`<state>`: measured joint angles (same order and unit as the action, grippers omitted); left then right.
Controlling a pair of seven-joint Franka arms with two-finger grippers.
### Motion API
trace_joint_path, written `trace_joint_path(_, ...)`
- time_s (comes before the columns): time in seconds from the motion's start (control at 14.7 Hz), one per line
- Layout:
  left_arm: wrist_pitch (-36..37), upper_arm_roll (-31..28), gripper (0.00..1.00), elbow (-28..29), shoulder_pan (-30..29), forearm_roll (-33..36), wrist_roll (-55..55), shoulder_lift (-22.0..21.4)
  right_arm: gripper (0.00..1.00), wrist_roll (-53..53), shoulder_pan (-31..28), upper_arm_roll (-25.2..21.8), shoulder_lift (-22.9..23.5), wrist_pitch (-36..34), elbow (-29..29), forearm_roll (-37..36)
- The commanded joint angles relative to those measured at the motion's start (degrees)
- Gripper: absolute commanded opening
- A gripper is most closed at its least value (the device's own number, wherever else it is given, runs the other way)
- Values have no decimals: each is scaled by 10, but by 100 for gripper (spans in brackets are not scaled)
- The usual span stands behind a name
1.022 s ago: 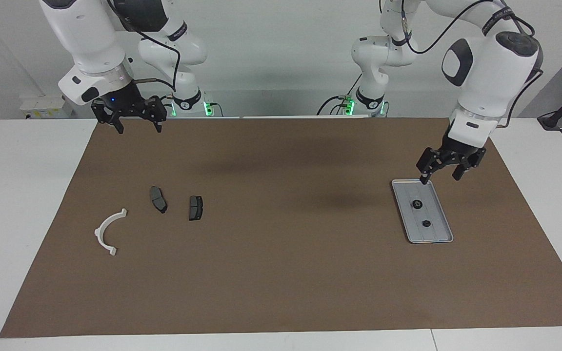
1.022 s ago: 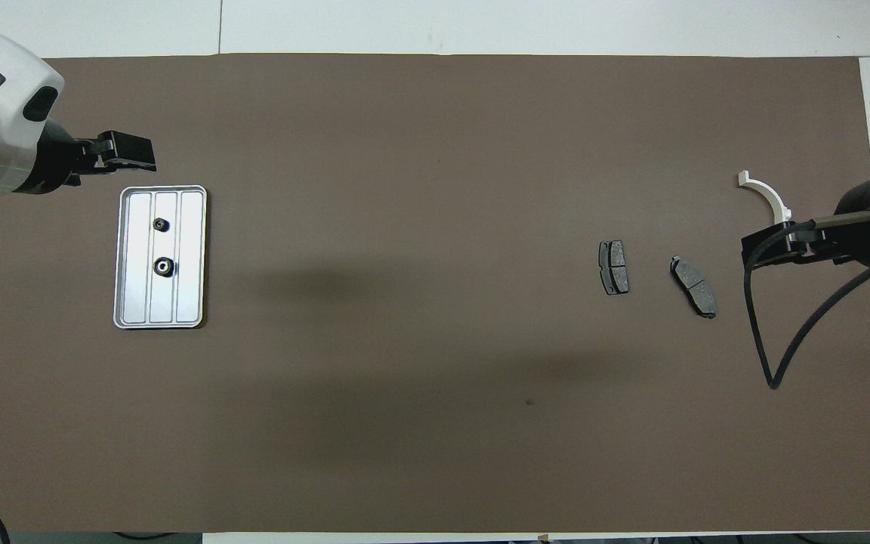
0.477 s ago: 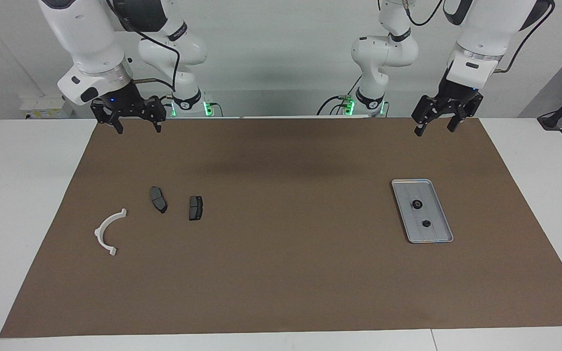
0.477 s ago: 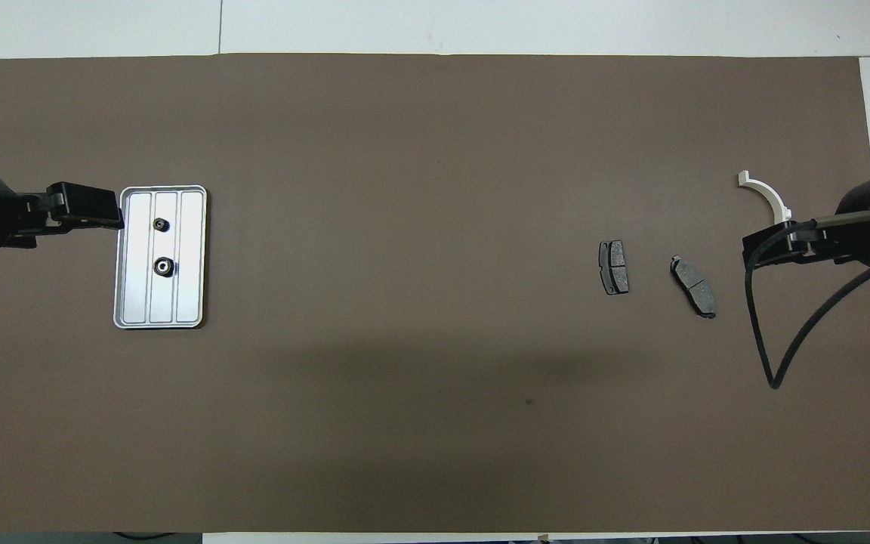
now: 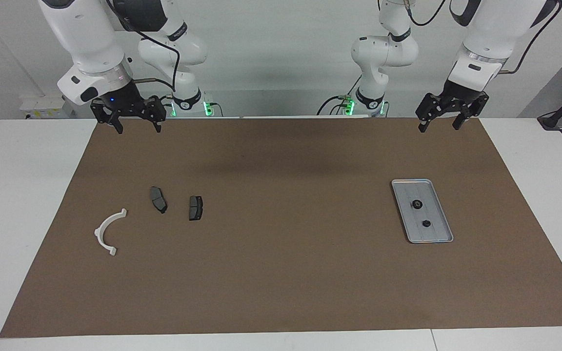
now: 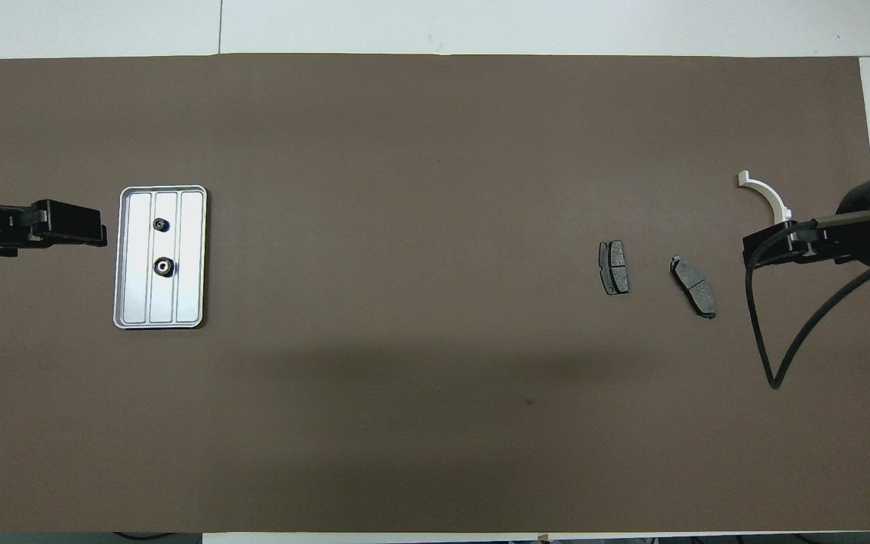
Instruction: Pick bearing gear from pile to tray
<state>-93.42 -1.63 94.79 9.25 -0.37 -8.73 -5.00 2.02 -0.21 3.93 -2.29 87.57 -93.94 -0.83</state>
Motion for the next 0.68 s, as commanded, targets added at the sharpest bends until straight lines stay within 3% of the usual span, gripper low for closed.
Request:
trace_joint_path(0.0,36,0,100,-23,-4,19,32,10,100,9,-2,-1,-6,6,-4,15)
trace_joint_path(0.61,72,0,100,-57,-4,16,37,31,100,8,-1,1,-7,6,-3,16)
